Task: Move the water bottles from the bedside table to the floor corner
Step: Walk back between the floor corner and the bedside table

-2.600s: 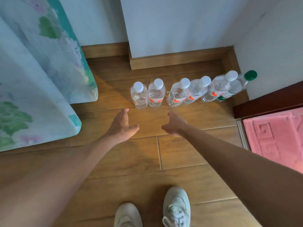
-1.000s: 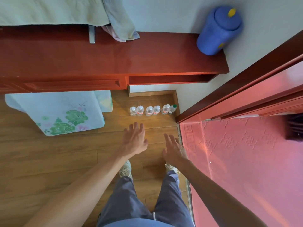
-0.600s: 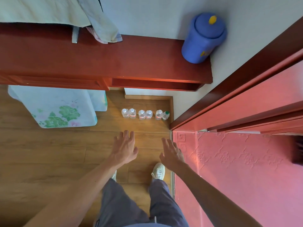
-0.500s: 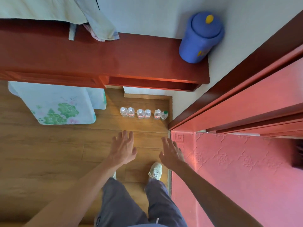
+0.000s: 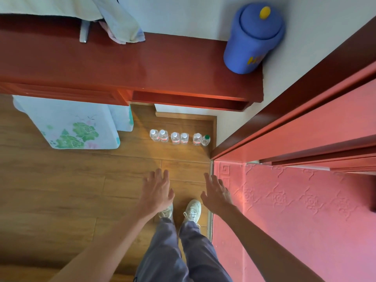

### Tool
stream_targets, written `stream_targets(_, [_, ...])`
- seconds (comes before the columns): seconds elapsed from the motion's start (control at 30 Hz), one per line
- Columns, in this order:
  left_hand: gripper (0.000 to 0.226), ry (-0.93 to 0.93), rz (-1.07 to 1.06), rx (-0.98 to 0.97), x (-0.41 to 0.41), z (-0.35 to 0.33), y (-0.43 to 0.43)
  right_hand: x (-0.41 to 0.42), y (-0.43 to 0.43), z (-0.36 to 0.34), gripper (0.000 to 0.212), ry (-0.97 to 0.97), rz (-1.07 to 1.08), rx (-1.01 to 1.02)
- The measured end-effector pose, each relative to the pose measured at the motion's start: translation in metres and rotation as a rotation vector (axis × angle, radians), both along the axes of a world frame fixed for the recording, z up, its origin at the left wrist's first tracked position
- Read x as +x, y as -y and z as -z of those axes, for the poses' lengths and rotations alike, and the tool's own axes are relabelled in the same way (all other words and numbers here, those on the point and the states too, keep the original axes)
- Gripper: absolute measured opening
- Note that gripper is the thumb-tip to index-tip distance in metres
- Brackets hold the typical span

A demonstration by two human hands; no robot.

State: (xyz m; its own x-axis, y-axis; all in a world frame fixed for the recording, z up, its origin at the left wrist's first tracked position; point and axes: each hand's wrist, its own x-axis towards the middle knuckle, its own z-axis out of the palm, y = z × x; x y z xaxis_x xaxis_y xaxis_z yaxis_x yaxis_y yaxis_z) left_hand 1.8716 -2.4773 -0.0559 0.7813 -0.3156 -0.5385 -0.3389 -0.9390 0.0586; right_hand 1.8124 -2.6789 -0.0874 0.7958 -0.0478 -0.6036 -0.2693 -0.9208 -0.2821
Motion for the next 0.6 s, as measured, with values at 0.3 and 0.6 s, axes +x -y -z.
stream_targets(0.3, [0.063,0.007,0.044,-0.020,0.019,0.012,-0.015,0.024,-0.025,0.011,0.062,0.036,0.073,0.016])
stream_targets(0.6, [0.062,-0.022,0.059,-0.039,0.039,0.043,-0.034,0.037,-0.040,0.039,0.062,0.027,0.135,-0.002])
